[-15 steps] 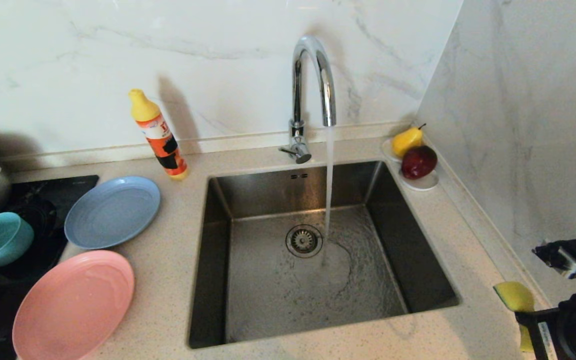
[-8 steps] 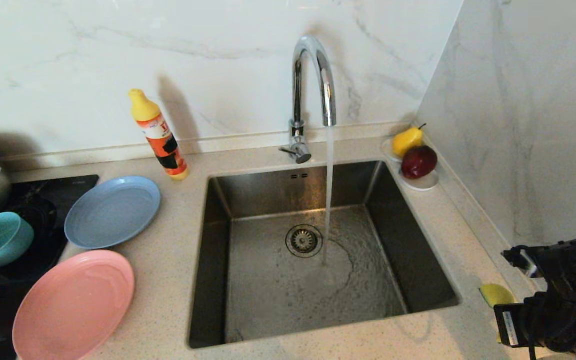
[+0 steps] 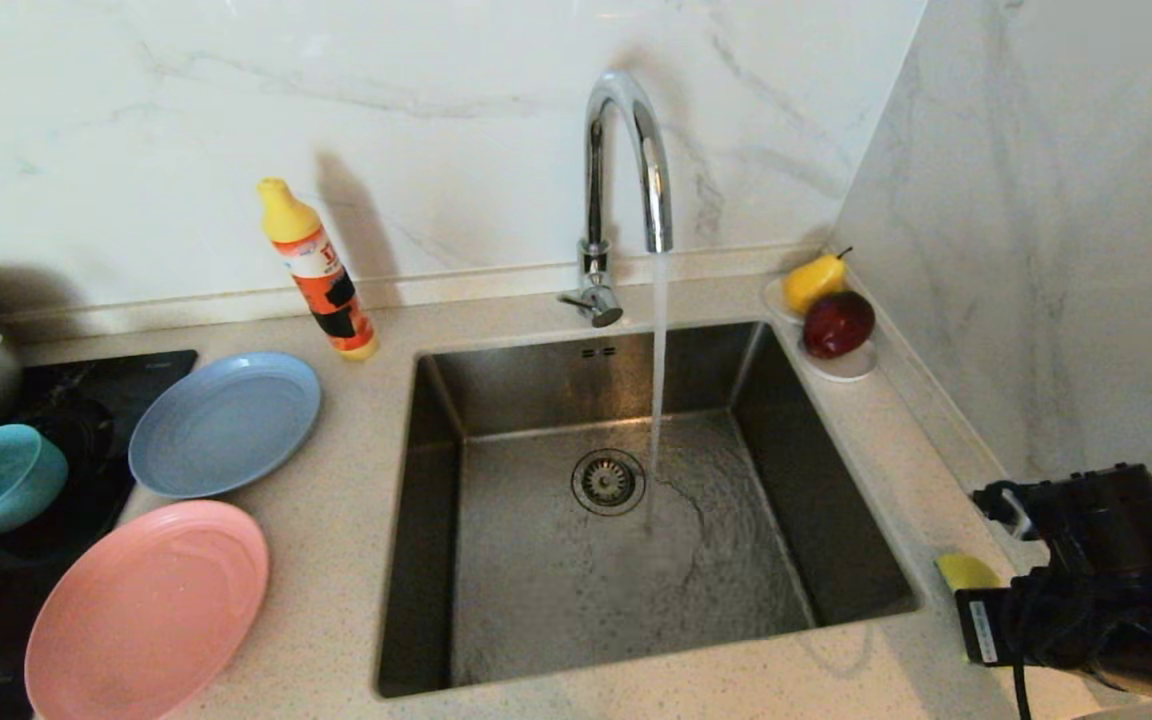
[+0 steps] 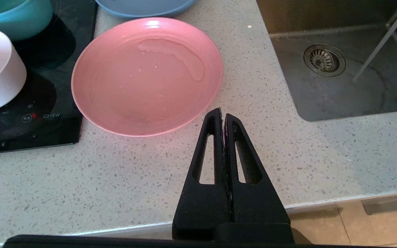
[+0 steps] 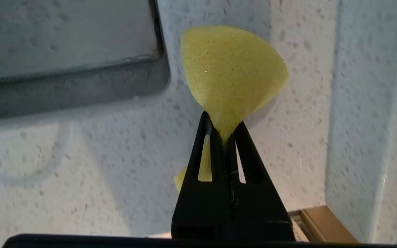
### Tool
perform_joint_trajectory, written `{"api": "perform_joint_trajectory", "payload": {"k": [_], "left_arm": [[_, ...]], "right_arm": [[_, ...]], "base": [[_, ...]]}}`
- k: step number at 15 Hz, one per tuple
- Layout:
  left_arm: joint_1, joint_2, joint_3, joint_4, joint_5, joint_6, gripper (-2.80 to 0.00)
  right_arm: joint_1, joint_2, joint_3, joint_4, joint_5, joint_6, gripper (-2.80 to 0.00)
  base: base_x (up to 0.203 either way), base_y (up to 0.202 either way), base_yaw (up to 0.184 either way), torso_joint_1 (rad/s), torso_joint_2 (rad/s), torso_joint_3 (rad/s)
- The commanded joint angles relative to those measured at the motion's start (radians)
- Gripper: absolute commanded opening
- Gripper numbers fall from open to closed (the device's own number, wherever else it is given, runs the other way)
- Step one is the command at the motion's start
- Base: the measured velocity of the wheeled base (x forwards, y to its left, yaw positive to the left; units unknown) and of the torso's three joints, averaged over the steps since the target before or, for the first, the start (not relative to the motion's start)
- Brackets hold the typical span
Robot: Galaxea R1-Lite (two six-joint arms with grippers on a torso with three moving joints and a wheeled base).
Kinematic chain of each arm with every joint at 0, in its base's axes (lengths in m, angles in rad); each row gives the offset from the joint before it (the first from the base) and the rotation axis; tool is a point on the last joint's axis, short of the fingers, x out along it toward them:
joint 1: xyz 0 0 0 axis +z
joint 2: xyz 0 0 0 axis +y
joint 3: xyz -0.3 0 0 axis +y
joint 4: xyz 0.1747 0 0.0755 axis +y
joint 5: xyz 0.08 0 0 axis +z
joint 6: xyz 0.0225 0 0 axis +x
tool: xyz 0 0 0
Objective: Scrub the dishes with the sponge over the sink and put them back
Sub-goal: Put down the sponge
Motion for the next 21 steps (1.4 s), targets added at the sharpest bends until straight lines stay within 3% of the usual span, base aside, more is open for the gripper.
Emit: {"api": "perform_joint_trajectory", "payload": {"k": [1,21], "left_arm": [[0.0,0.001,0.0,0.0,0.0,0.001,-2.8],[0.0,0.001,0.0,0.0,0.0,-0.001,-2.8]], "right_arm": [[-0.001,0.017,-0.02,-0.001,0.0,0.003,-2.8],[-0.022,0.103,-0.14,-0.005,0.0,-0.022,-2.8]], "base": [[0.0,0.0,0.0,0.0,0.0,0.0],[0.0,0.0,0.0,0.0,0.0,0.0]]}}
